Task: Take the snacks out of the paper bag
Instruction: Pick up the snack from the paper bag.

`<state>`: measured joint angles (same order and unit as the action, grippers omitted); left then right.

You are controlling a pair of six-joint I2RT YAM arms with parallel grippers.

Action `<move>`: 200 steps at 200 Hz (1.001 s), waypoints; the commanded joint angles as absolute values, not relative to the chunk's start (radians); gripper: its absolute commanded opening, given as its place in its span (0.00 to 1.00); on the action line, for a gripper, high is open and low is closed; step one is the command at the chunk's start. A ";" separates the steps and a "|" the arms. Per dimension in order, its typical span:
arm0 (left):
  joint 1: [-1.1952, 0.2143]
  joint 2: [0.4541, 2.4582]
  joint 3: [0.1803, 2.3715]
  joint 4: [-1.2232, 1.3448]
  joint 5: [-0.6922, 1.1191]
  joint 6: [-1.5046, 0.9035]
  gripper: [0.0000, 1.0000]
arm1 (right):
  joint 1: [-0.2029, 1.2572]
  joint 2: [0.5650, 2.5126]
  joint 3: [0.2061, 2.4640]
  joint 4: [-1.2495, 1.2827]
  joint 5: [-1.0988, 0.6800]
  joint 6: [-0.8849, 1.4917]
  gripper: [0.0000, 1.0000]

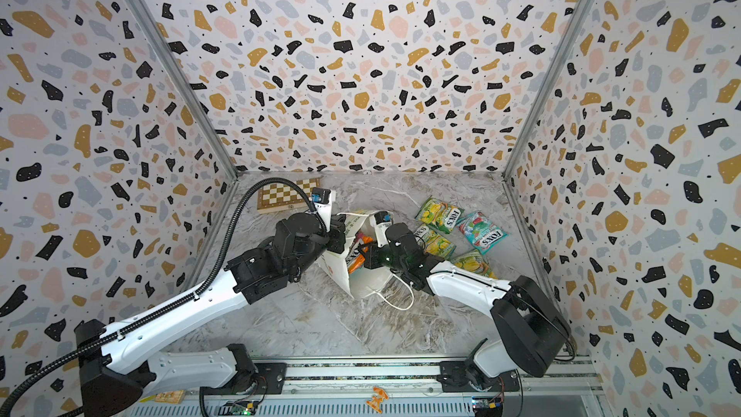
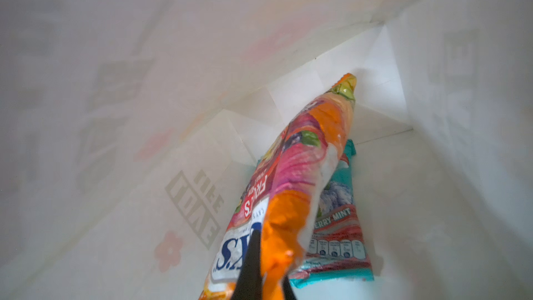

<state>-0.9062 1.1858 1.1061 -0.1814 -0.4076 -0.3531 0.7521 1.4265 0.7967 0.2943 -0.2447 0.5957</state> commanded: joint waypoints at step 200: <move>-0.911 1.183 1.115 -0.149 -0.419 -0.357 0.00 | 0.744 0.835 0.820 -0.007 -0.095 0.197 0.00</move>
